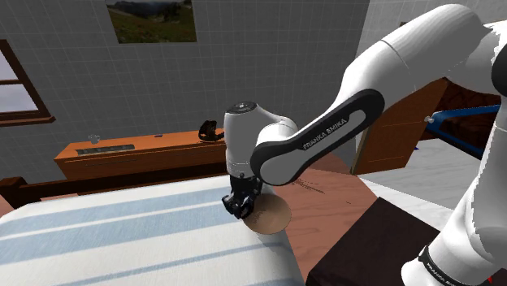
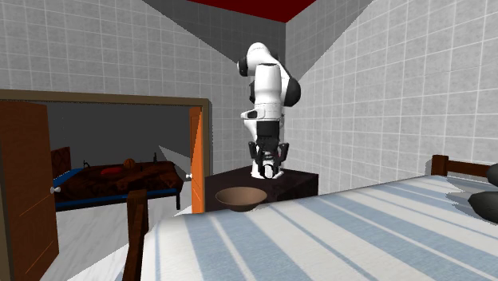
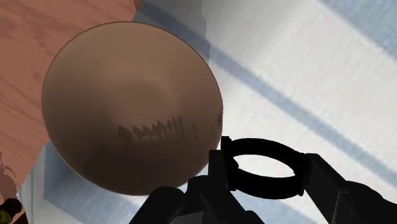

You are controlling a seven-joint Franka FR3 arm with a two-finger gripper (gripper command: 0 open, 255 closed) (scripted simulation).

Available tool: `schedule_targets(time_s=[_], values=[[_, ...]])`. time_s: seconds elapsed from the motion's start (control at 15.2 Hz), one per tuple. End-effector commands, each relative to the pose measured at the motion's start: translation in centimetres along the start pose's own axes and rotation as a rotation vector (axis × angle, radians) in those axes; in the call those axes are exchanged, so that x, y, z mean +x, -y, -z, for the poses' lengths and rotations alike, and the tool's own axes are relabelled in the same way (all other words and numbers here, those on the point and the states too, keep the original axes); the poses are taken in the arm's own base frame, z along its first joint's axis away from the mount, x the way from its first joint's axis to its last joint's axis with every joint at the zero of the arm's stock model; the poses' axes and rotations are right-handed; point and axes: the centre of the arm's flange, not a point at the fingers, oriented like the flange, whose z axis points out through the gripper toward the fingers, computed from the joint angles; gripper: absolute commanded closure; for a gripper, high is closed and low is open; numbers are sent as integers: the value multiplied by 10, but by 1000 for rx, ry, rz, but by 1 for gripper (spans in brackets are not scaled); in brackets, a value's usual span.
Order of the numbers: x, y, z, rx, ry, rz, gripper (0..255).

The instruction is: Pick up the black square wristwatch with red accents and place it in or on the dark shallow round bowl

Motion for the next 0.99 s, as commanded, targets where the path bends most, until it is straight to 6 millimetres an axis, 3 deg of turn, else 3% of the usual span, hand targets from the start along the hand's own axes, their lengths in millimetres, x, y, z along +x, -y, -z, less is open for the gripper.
schedule_targets(time_s=[0.0,0.4,0.92], values=[[1,-24,1,0,0,2,255],[4,-103,5,0,0,2,255],[4,-108,-32,0,0,2,255]])
